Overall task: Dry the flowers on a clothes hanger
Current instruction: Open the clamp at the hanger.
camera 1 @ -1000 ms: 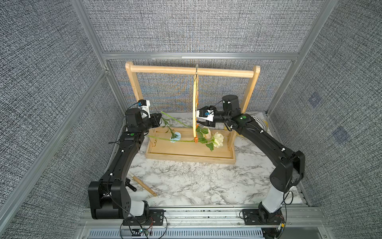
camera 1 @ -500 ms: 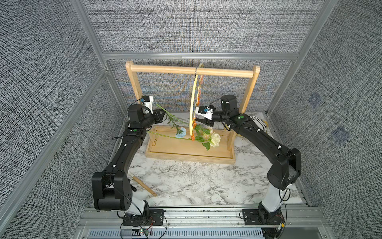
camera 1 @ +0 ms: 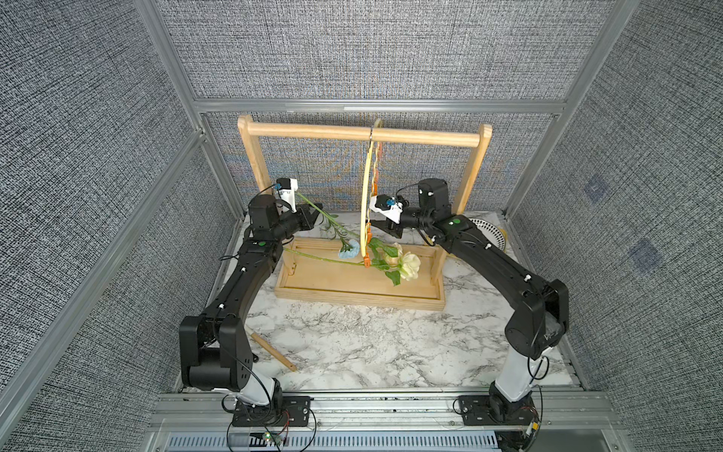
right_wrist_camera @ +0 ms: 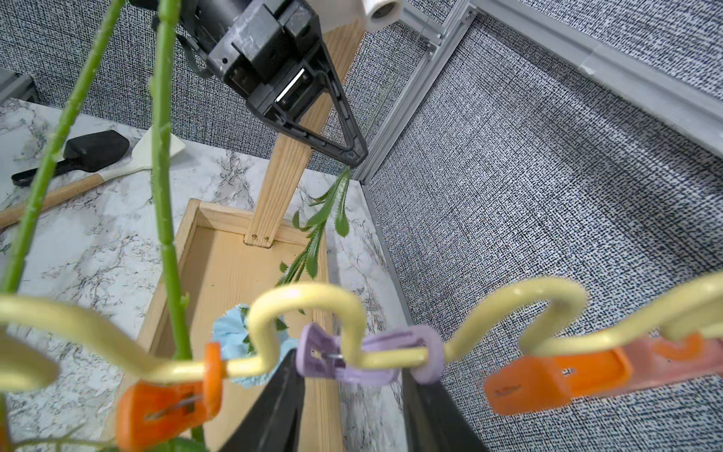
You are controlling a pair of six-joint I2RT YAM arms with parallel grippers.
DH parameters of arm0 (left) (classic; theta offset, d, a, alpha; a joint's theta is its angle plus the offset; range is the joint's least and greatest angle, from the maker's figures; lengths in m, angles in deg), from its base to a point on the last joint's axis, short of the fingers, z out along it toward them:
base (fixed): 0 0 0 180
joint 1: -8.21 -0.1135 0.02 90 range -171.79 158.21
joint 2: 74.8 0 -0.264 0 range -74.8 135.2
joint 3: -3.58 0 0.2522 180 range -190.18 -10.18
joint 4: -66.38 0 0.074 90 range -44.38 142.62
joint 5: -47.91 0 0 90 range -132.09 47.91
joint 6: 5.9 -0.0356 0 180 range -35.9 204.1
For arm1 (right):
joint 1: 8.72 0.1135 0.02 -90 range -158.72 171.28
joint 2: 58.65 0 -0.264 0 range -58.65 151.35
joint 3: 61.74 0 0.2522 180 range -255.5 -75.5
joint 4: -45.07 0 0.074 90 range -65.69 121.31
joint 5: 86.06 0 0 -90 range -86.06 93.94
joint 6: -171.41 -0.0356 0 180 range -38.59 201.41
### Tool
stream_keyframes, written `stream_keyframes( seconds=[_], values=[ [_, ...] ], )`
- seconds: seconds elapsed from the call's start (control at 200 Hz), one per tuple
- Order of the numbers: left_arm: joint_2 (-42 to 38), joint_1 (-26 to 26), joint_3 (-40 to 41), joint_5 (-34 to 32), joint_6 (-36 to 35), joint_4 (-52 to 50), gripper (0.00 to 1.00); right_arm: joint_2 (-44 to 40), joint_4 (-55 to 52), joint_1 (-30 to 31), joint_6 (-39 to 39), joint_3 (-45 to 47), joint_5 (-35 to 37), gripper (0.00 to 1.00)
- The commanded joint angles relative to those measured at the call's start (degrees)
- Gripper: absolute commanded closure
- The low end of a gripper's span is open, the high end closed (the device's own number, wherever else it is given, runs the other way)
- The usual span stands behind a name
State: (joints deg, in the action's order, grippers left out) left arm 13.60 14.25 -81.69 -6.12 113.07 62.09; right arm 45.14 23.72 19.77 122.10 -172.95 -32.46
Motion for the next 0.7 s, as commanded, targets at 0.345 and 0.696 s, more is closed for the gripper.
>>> stream_keyframes(
  seconds=[0.345, 0.696],
  values=[
    [2.9, 1.5, -2.4, 2.0, 1.3, 4.4, 0.98, -0.8, 3.5, 0.3, -3.0, 1.5, 1.5, 0.65],
    [4.8, 2.0, -4.2, 3.6, 2.2, 6.7, 0.98, -0.6, 2.7, 0.3, -3.5, 1.0, 1.7, 0.71]
  ],
)
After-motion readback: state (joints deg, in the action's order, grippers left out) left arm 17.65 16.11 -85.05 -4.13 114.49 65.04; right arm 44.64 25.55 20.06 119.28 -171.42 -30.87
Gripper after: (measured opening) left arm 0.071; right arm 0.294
